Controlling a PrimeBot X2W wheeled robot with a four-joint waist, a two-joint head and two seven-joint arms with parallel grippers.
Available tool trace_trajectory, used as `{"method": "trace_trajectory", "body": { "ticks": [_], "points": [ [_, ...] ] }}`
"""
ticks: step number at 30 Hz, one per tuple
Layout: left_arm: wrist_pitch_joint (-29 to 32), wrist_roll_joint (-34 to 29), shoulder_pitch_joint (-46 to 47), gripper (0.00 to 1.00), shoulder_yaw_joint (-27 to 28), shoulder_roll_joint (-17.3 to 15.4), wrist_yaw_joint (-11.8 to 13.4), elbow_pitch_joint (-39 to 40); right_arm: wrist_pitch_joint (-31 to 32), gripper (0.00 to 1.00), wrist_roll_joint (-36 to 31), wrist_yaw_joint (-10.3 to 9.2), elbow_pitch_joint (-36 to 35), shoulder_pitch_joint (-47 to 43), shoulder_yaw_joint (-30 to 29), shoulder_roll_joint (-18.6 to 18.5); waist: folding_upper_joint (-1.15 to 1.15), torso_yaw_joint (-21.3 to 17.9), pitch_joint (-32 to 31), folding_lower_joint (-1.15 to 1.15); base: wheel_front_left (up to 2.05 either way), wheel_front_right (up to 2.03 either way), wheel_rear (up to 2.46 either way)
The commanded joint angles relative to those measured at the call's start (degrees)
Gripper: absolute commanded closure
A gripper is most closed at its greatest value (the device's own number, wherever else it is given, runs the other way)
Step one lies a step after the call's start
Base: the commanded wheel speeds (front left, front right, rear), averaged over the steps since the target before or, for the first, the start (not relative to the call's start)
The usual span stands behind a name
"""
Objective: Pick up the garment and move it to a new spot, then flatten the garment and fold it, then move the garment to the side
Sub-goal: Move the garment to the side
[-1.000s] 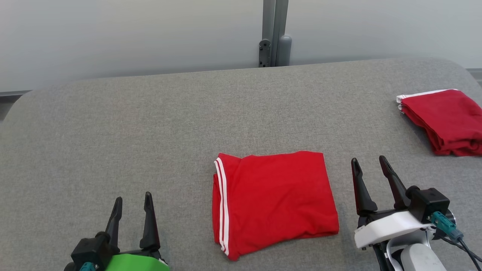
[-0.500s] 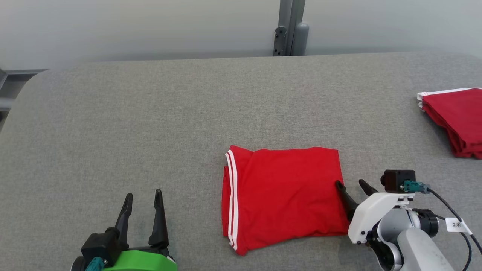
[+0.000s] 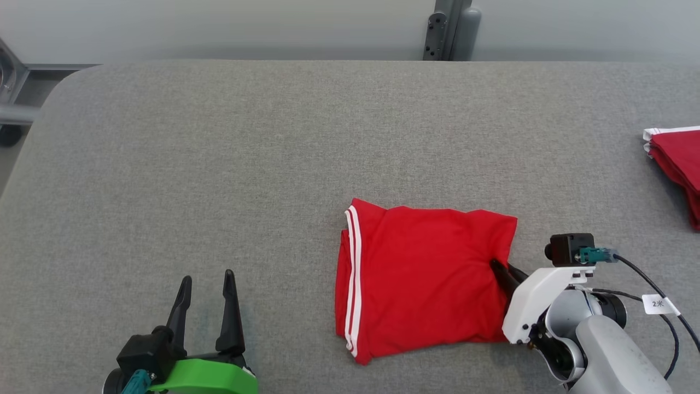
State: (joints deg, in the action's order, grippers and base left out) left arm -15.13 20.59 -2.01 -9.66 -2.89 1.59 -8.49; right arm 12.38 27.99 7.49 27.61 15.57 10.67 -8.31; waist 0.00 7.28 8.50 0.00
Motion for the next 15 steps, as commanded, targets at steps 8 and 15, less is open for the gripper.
{"method": "trace_trajectory", "body": {
  "ticks": [8, 15],
  "points": [
    [0.02, -1.72, -0.66, 0.0, 0.99, -0.05, -0.56, 0.51, -5.22, 1.0, 1.09, -0.04, -2.56, 2.15, 0.36, -3.46, 0.0, -7.76, -1.03, 0.0, 0.0, 0.0, 0.0],
    [0.03, -3.21, 0.64, 0.0, 1.58, -0.24, -1.36, 1.11, -5.72, 1.0, 0.56, -0.04, -5.68, 3.53, -2.2, -5.86, 0.0, -19.56, 0.8, 0.0, 0.0, 0.0, 0.0]
  ]
}}
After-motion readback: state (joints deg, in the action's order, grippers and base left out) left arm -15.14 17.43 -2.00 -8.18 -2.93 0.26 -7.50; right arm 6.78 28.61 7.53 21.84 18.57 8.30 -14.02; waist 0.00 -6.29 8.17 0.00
